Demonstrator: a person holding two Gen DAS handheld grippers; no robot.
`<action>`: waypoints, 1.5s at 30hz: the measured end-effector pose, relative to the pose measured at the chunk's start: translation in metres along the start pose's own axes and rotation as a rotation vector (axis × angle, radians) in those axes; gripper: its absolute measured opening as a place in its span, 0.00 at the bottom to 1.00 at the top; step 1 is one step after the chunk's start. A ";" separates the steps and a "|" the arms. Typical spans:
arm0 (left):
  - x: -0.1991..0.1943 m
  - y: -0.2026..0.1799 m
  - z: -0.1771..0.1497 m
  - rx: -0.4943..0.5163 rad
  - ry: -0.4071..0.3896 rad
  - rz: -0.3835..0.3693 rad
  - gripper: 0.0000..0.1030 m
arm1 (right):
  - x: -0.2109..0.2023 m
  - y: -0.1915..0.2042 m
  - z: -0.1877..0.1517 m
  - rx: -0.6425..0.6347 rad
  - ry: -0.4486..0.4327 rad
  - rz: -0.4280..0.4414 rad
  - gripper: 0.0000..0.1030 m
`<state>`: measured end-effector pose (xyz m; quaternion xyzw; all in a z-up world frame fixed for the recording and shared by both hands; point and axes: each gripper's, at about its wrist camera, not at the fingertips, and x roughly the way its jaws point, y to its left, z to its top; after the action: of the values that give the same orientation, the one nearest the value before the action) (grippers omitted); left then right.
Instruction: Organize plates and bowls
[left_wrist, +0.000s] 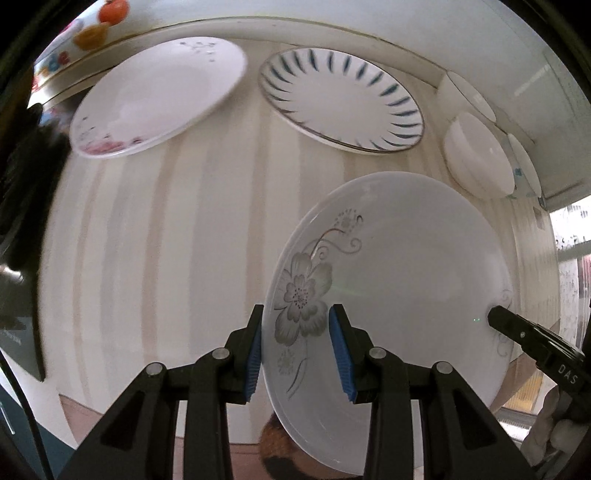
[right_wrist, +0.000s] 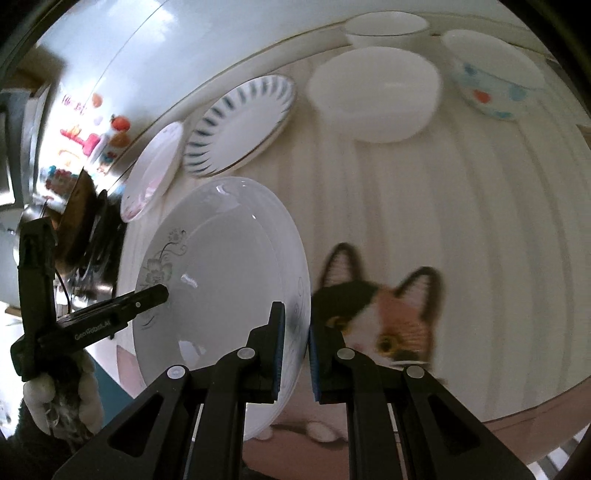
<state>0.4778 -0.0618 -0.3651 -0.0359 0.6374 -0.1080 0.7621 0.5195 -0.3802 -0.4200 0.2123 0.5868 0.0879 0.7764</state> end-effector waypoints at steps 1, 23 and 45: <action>0.003 -0.003 0.001 0.005 0.005 0.001 0.30 | -0.002 -0.007 0.001 0.010 -0.004 -0.004 0.13; 0.043 -0.037 0.021 0.010 0.047 0.072 0.30 | 0.013 -0.040 -0.002 0.060 0.018 0.008 0.13; -0.022 0.117 0.130 -0.336 -0.131 0.183 0.31 | -0.007 0.119 0.113 -0.201 -0.053 0.061 0.41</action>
<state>0.6157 0.0463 -0.3427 -0.1117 0.5960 0.0721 0.7919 0.6385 -0.3021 -0.3373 0.1536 0.5476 0.1642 0.8060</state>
